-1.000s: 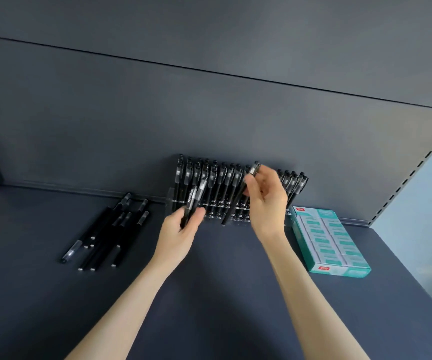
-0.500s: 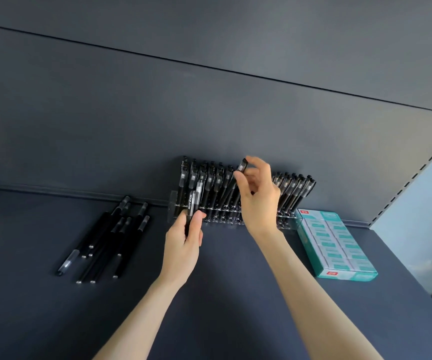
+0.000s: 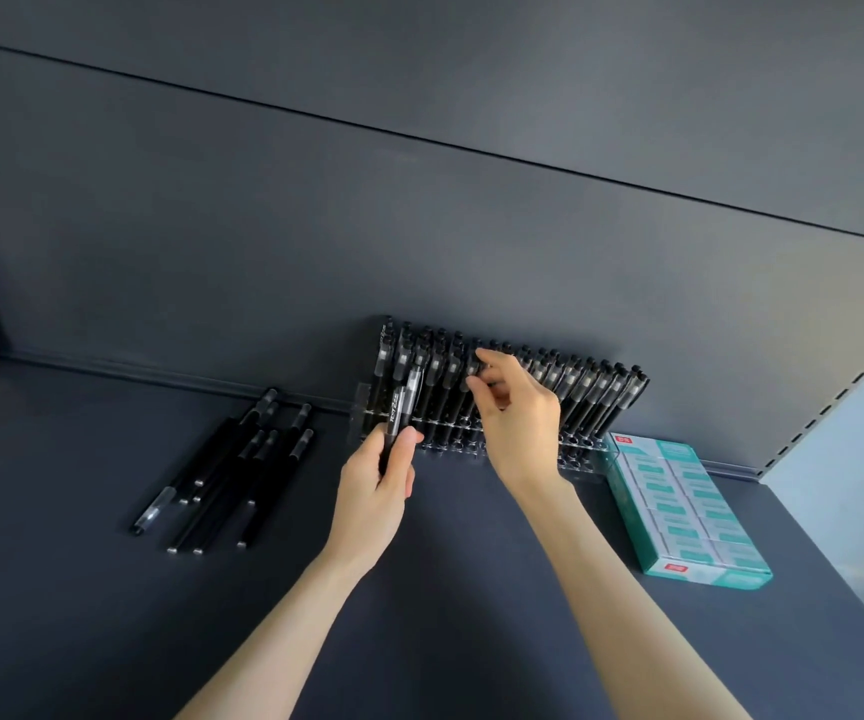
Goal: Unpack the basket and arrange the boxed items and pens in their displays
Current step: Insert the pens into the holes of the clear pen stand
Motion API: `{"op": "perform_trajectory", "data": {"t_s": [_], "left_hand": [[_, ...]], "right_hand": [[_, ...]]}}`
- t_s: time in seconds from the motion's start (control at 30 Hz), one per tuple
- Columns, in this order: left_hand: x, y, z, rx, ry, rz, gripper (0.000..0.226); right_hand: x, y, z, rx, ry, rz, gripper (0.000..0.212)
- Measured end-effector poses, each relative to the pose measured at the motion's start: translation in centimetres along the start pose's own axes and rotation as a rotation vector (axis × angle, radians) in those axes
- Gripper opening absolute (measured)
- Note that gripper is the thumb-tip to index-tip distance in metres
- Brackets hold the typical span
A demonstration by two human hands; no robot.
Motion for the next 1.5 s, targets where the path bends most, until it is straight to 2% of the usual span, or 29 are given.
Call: {"op": "perform_trajectory", "data": {"t_s": [0.13,0.2,0.27,0.37,0.53,0.73,0.83,1.0,1.07,1.23,1.5], "left_hand": [[0.1,0.4,0.1,0.047,-0.022,0.012,0.034],[-0.1,0.9,0.4,0.11,-0.035,0.043,0.028],[-0.2,1.8,0.8,0.2,-0.06,0.117,0.023],[-0.5,3.1,1.5,0.328,-0.101,0.188,0.019],[-0.5,3.7,2.0,0.385,-0.15,0.27,0.02],[-0.2,3.8,2.2,0.407,-0.165,0.273,0.019],[0.0,3.5,2.1,0.365,-0.181,0.245,0.021],[0.5,1.7,1.0,0.163,-0.189,0.189,0.027],[0.4,1.3,0.8,0.135,-0.187,0.215,0.027],[0.1,1.3,1.0,0.146,-0.166,0.161,0.027],[0.4,1.5,0.9,0.156,-0.205,0.183,0.026]], "right_hand": [[0.3,-0.9,0.8,-0.048,0.007,0.015,0.026],[-0.2,-1.5,1.5,-0.032,0.105,-0.131,0.019],[-0.5,-1.2,2.2,0.115,0.227,-0.332,0.015],[-0.4,-0.6,3.2,0.306,0.308,-0.477,0.023],[-1.1,-1.9,3.5,0.236,0.383,-0.675,0.024],[-1.3,-2.1,3.8,0.305,0.387,-0.726,0.03],[-1.2,-2.7,3.3,0.255,0.364,-0.681,0.027],[-1.3,-5.1,0.8,-0.072,0.282,-0.532,0.038],[-1.2,-5.4,0.0,-0.131,0.235,-0.451,0.041],[-0.9,-4.8,-1.1,-0.155,0.131,-0.31,0.033],[-1.0,-2.8,-1.1,-0.058,0.091,-0.111,0.031]]}}
Point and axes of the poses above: each hand's wrist, its own z-axis away from the middle knuckle, its own y-axis out of the palm, x = y × z, the point moved 7 cm from there along -z, towards the middle knuckle, and after that the axes turned 5 degrees about y, right-handed, at the moved point
